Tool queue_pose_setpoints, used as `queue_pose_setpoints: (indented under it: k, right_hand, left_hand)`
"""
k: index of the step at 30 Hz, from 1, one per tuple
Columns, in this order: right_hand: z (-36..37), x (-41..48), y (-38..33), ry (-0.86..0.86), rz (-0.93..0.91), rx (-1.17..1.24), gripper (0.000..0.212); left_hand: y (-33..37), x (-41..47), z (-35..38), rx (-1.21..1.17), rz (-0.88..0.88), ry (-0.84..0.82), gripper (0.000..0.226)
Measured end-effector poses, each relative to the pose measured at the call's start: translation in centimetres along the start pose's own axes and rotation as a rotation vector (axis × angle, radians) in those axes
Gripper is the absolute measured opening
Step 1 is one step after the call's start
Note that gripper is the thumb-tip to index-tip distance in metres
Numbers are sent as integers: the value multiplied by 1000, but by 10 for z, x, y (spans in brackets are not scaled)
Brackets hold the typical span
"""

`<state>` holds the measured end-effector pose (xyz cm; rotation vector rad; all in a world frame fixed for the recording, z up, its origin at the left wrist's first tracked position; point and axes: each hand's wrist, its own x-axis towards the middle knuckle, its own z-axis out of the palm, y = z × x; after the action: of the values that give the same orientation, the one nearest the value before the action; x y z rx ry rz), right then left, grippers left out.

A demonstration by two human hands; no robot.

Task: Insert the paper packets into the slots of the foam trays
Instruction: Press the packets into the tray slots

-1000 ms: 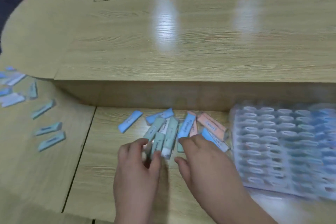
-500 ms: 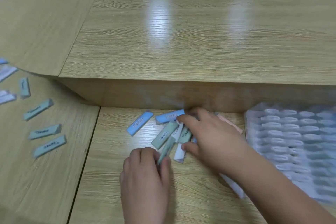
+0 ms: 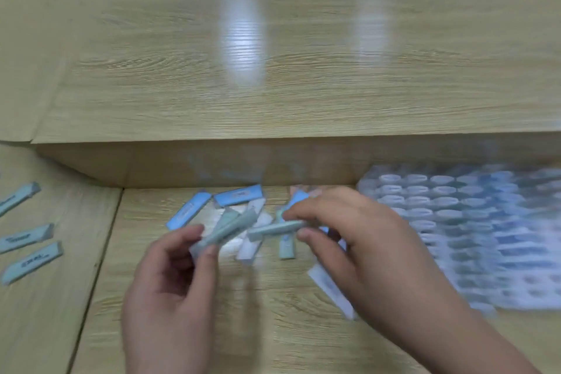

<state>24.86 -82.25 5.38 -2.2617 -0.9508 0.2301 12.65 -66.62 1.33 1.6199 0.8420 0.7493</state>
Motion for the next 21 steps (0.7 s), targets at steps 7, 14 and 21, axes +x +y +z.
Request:
queue_pose_setpoints:
  k: [7,14,21]
  right_hand:
    - [-105,-97,64,405,224,146,31]
    - [-170,-168,156,539,334,-42,22]
    - [-162,-147,208,476,176,-116,23]
  left_hand:
    - [58,-51,86,-192,193,-195,26]
    - [82,-119,181,61,443,-474,17]
    - [83,-148,244,298,561,-500,16]
